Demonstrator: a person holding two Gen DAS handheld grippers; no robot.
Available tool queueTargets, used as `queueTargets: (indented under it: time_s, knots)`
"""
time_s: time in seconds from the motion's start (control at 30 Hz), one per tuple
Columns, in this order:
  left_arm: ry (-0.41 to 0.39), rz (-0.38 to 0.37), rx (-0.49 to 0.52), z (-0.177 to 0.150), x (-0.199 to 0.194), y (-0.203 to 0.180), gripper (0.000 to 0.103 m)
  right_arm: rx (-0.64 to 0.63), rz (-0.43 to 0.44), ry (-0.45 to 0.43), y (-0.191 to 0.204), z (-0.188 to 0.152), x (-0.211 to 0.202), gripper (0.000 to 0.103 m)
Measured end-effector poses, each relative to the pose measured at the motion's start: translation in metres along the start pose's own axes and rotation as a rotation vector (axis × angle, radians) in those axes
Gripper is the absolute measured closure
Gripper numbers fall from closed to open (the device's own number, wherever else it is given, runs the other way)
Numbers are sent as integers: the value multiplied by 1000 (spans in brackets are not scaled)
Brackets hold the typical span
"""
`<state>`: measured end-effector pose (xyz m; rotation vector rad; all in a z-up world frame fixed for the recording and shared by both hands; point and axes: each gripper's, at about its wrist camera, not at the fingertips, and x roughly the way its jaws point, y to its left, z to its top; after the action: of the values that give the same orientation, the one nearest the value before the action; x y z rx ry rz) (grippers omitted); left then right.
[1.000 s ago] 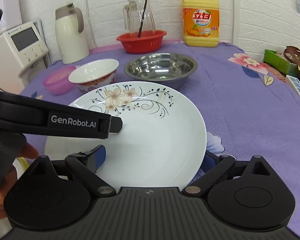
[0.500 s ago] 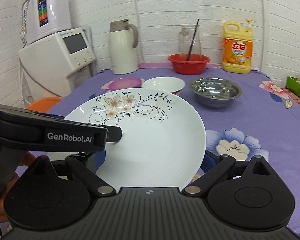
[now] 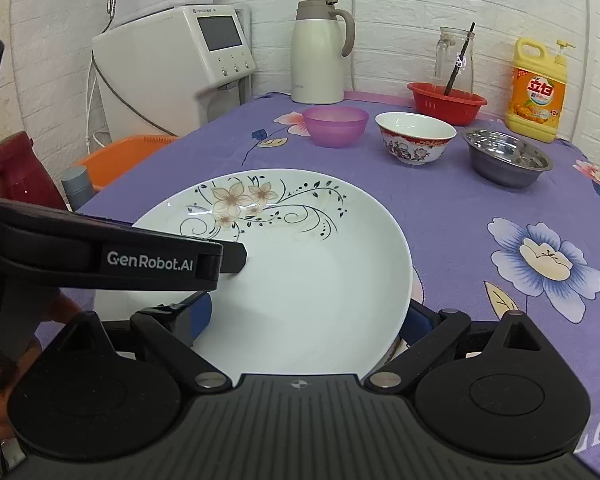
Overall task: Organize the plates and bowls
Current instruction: 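Lift the floral plate with the right tool onto the stack in the left tool, then open the right tool and withdraw it from the plate stack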
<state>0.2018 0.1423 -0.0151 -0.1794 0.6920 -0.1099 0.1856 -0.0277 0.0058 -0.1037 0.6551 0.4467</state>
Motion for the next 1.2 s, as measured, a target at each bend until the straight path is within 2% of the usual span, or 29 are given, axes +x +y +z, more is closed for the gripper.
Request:
queueTargets:
  time_s: [0.27, 0.5, 0.63, 0.77, 0.9, 1.0, 1.1, 1.2]
  knots:
    - [-20, -31, -20, 2, -2, 7, 41, -29, 1, 12, 2, 0, 3, 0]
    - [-60, -24, 26, 10, -13, 5, 31, 33, 35, 13, -3, 0, -1, 0]
    - [-82, -28, 9, 18, -15, 5, 31, -20, 25, 30, 4, 0, 2, 0]
    - [-96, -16, 5, 22, -17, 6, 31, 61, 65, 26, -10, 5, -1, 0]
    - [-91, -11, -30, 24, -14, 13, 31, 85, 49, 9, -12, 7, -8, 0]
    - [-92, -21, -53, 25, -14, 16, 31, 82, 21, 33, -15, 6, -3, 0]
    - [-96, -20, -50, 25, -15, 15, 31, 103, 46, 50, -21, 5, 2, 0]
    - [-95, -24, -53, 25, -14, 15, 31, 58, 37, 67, -16, 6, 4, 0]
